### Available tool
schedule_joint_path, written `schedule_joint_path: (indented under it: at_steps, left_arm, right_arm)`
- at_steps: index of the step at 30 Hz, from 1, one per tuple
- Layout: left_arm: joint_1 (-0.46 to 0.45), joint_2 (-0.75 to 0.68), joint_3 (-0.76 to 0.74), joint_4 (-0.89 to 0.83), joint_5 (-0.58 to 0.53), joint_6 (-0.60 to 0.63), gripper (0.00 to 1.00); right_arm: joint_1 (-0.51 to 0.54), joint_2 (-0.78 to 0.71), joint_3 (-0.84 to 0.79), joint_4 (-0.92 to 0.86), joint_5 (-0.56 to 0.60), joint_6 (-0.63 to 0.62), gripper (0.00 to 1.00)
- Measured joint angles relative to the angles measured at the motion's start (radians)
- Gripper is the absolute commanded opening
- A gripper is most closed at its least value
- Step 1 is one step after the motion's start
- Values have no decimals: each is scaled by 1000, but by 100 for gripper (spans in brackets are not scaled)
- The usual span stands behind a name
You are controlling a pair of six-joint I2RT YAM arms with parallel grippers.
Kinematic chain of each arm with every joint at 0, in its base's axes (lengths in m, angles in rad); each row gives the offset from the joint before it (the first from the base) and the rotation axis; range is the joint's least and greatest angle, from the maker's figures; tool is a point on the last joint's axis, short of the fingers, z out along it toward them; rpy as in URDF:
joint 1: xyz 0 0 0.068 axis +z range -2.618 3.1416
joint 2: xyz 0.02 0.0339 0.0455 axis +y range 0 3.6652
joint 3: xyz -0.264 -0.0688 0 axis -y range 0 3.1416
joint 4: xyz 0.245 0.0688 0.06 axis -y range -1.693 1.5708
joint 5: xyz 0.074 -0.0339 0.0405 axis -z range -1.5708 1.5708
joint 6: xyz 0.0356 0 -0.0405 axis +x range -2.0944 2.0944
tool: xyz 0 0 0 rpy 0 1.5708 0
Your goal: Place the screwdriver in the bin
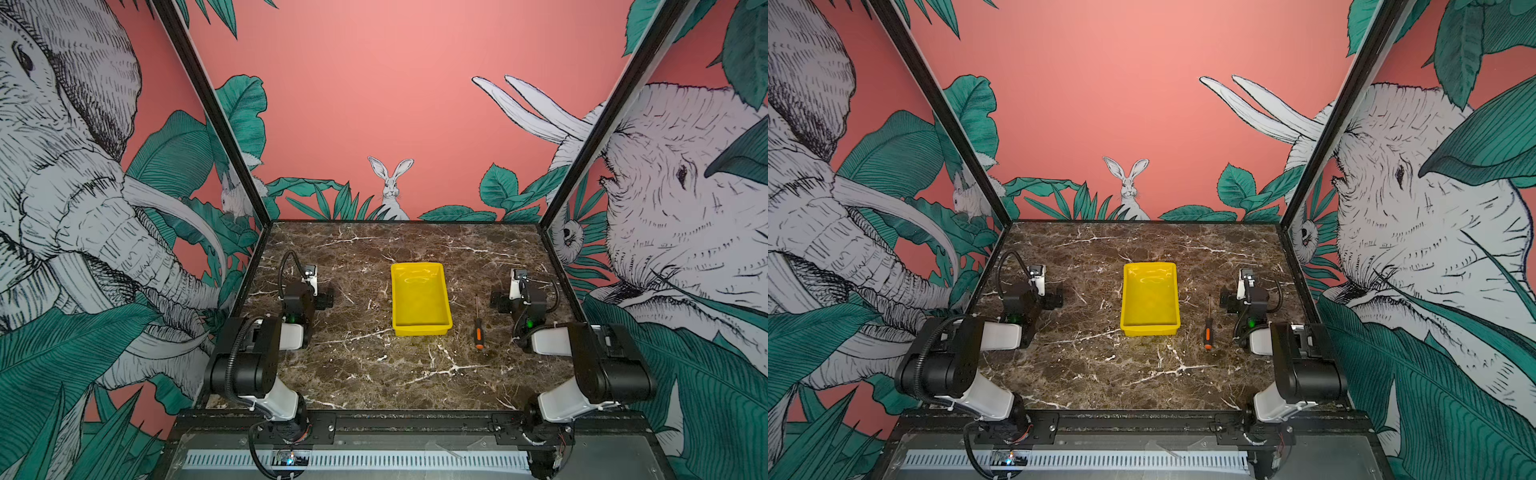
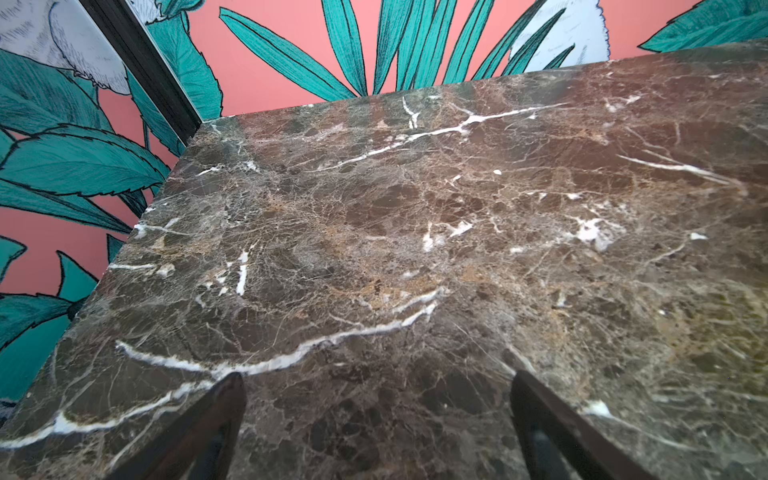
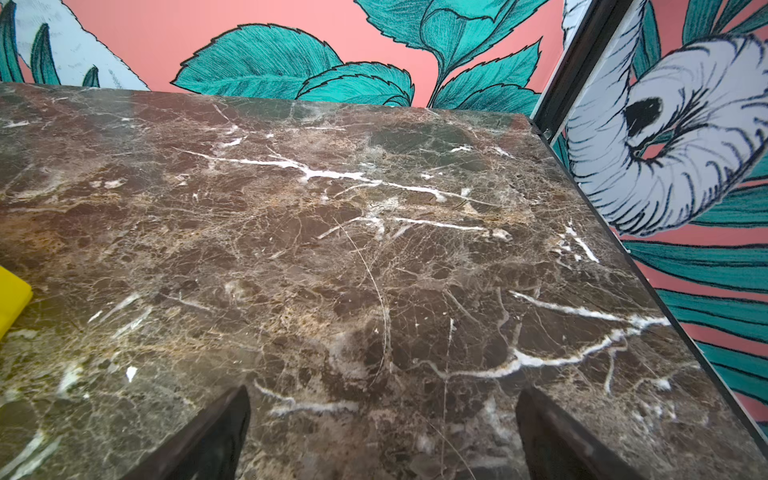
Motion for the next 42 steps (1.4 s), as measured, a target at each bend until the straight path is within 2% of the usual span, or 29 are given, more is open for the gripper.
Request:
schedule_joint_path:
  at_steps: [32,34,37,42]
  left_arm:
    - [0,-3,0,-3,-17,-1,100]
    - [0,-29,1,-38,-28,-5,100]
    - [0,-146,27,-191,-69,-32,100]
    - [1,-405,196,-528,-72,-109,100]
  right_arm:
    - [0,0,0,-1,-18,-5,99]
    - [0,0,0,-1,-18,-4,99]
    - [0,-16,2,-30,1,2,99]
    - [0,-137,142,-331,49,47,99]
